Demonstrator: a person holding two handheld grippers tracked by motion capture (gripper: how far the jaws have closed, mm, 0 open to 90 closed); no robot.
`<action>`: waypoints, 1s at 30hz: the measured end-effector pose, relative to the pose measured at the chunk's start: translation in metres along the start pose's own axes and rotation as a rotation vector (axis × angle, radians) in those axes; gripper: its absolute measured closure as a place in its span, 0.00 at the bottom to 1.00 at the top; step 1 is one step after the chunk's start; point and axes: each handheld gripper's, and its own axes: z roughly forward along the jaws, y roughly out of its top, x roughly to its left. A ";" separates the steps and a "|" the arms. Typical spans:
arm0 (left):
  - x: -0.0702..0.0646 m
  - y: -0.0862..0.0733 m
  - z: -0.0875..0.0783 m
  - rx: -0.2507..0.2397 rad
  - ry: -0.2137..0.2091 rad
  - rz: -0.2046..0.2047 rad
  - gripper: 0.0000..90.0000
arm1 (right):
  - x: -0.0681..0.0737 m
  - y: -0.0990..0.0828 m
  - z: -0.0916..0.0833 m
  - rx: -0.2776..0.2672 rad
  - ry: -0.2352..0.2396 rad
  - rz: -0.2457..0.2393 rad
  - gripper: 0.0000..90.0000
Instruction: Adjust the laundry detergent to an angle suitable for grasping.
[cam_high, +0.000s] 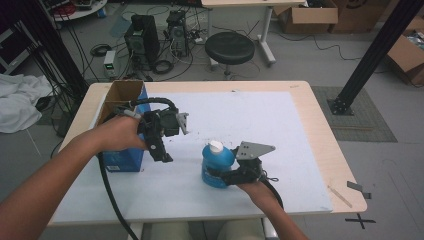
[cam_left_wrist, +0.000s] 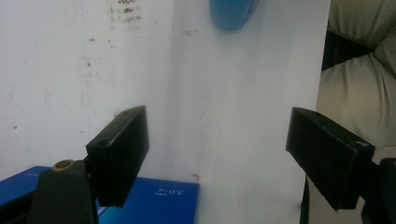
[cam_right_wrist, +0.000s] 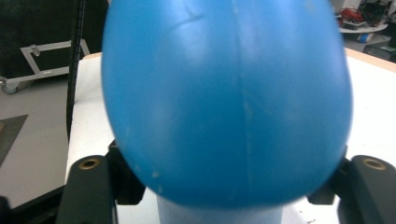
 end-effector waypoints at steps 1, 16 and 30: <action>0.000 0.000 0.000 0.002 0.000 -0.002 0.24 | 0.000 0.000 0.000 0.001 -0.001 -0.006 0.37; 0.000 -0.003 0.001 0.001 -0.002 -0.007 0.24 | 0.001 0.002 0.000 0.007 0.016 -0.026 0.48; 0.002 -0.006 -0.001 0.014 0.000 -0.022 0.24 | -0.017 0.024 -0.002 0.039 0.146 -0.066 0.49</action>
